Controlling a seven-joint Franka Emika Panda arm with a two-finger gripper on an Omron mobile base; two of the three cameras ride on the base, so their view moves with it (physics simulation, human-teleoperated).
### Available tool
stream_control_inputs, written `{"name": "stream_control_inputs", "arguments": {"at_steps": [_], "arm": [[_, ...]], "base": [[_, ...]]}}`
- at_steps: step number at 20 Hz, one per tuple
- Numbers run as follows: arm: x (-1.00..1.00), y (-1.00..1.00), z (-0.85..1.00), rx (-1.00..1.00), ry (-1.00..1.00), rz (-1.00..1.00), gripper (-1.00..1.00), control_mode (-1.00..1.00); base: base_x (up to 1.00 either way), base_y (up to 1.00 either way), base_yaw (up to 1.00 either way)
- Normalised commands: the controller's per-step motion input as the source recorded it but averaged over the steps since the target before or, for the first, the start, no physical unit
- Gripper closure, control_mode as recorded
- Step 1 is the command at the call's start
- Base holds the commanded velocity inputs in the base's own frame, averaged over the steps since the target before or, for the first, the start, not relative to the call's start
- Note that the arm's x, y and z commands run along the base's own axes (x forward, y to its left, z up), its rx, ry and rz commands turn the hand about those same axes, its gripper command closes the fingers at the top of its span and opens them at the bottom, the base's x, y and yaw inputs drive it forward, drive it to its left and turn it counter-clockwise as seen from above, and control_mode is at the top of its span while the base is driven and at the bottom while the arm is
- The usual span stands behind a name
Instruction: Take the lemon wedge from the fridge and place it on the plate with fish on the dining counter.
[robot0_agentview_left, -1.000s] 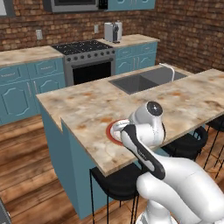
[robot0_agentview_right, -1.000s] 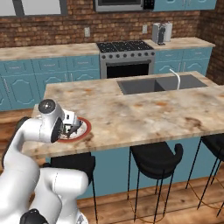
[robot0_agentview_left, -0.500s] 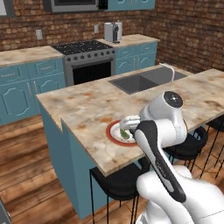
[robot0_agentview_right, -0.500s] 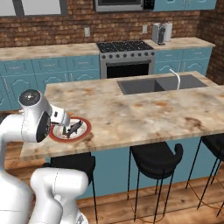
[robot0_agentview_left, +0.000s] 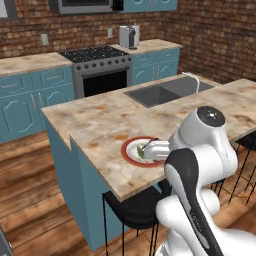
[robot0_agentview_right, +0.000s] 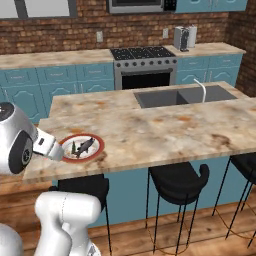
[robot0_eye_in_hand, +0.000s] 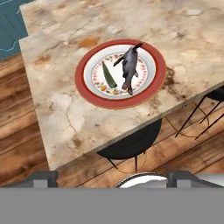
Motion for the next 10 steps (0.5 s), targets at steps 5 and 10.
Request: {"name": "stream_control_inputs", "arguments": {"at_steps": [5,10], "arm": [[-0.39,-0.09,0.09,-0.01,-0.12,-0.11,-1.00,-1.00],[0.00,0.00,0.00,0.00,0.00,0.00,-1.00,-1.00]], "base": [[0.00,0.00,0.00],[0.00,0.00,0.00]]}}
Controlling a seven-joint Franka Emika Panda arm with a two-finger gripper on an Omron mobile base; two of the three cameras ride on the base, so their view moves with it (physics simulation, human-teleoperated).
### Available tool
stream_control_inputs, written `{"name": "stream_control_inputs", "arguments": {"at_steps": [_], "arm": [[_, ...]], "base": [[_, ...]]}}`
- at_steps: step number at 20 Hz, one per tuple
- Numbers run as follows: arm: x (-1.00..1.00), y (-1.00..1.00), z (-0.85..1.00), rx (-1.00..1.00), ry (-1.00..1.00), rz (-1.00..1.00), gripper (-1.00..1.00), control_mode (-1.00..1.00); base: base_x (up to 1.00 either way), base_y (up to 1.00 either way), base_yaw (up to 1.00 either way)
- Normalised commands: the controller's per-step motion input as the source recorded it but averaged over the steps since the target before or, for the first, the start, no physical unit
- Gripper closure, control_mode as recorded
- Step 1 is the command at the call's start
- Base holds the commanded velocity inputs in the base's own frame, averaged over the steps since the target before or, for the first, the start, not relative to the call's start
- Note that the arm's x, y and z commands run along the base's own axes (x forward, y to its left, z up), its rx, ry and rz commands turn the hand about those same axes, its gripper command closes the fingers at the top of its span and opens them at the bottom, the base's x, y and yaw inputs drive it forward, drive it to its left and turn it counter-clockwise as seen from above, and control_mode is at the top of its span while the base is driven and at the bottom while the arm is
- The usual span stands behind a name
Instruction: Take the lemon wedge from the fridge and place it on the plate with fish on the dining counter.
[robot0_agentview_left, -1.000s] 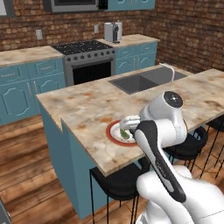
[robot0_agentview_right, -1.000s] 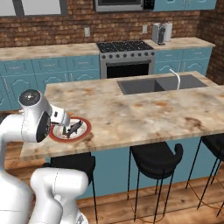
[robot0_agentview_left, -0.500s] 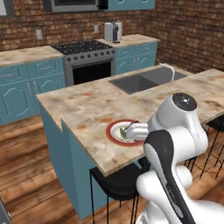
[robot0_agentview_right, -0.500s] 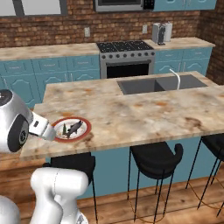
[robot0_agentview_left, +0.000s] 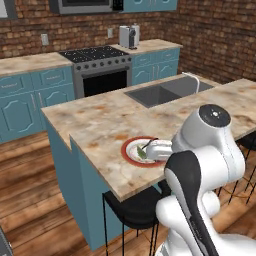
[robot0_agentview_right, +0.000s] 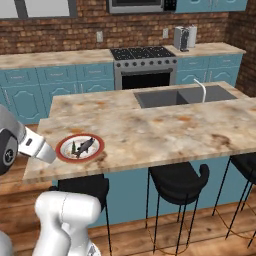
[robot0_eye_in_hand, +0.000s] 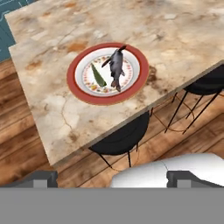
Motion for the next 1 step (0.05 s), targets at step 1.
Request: {"name": "stream_control_inputs", "arguments": {"at_steps": [1], "arm": [[0.00,0.00,0.00,0.00,0.00,0.00,-1.00,-1.00]], "base": [[0.00,0.00,0.00]]}}
